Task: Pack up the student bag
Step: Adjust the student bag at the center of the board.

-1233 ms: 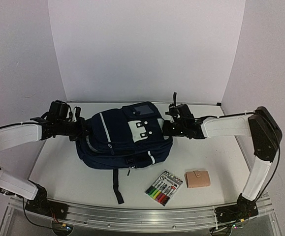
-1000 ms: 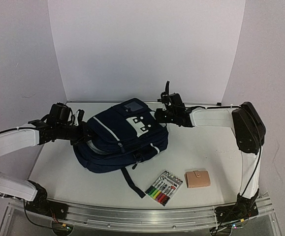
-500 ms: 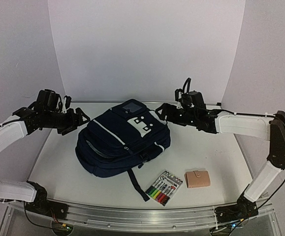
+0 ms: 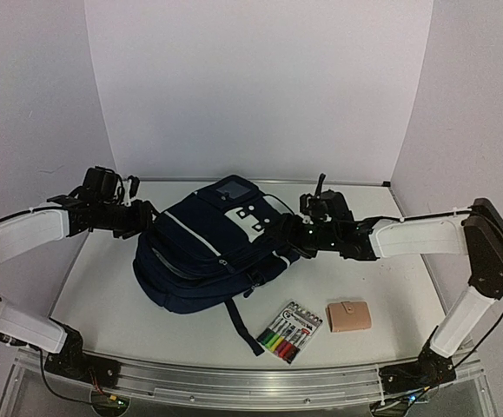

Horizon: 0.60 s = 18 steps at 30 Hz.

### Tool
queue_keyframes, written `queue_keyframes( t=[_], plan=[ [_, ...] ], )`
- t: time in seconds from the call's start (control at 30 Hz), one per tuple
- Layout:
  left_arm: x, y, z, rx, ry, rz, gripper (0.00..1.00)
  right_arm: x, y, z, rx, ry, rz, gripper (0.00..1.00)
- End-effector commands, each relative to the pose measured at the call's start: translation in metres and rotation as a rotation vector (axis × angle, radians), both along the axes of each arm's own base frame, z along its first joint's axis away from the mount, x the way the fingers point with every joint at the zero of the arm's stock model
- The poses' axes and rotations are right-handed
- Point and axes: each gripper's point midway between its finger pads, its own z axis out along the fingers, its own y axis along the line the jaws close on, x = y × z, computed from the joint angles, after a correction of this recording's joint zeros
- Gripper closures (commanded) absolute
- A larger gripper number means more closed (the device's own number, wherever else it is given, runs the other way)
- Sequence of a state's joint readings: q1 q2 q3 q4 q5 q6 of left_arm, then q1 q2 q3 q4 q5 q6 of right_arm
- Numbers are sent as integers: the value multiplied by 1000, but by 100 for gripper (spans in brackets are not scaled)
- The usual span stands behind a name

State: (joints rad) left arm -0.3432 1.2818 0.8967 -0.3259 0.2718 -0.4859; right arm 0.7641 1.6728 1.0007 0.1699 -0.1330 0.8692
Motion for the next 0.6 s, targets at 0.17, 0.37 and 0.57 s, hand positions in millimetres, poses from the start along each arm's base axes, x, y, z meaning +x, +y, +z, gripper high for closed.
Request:
queue_keyframes(
  t=[0.17,0.37,0.57],
  plan=[
    [-26,-37,-32,-92,76,-104,53,24,28,-21,29,-4,22,47],
    [-55,-84,-28,-143,96,-201,53,54,28,-21,-48,-94,-27,50],
    [-81,-138,-20,-253,84,-290,53,104,4,2,-117,-224,-100,52]
  ],
)
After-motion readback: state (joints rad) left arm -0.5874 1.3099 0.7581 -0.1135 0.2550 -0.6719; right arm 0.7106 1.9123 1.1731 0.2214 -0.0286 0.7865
